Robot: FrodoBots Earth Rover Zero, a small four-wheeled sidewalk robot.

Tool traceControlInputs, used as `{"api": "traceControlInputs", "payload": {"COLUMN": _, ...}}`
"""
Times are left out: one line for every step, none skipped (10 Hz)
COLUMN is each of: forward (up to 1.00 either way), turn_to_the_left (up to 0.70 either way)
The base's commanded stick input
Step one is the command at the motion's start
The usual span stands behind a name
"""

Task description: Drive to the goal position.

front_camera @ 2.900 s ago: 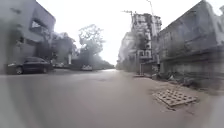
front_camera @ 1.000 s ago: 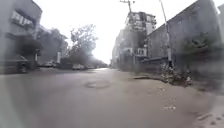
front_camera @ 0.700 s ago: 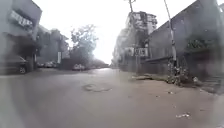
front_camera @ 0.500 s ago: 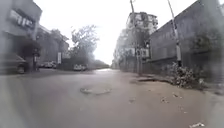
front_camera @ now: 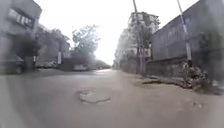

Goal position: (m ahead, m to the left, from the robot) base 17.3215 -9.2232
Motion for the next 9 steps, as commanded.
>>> {"api": "traceControlInputs", "payload": {"forward": 1.0, "turn_to_the_left": -0.29}}
{"api": "traceControlInputs", "payload": {"forward": 1.0, "turn_to_the_left": -0.02}}
{"api": "traceControlInputs", "payload": {"forward": 1.0, "turn_to_the_left": 0.06}}
{"api": "traceControlInputs", "payload": {"forward": 1.0, "turn_to_the_left": 0.06}}
{"api": "traceControlInputs", "payload": {"forward": 1.0, "turn_to_the_left": 0.06}}
{"api": "traceControlInputs", "payload": {"forward": 1.0, "turn_to_the_left": 0.06}}
{"api": "traceControlInputs", "payload": {"forward": 1.0, "turn_to_the_left": 0.06}}
{"api": "traceControlInputs", "payload": {"forward": 1.0, "turn_to_the_left": 0.06}}
{"api": "traceControlInputs", "payload": {"forward": 1.0, "turn_to_the_left": 0.06}}
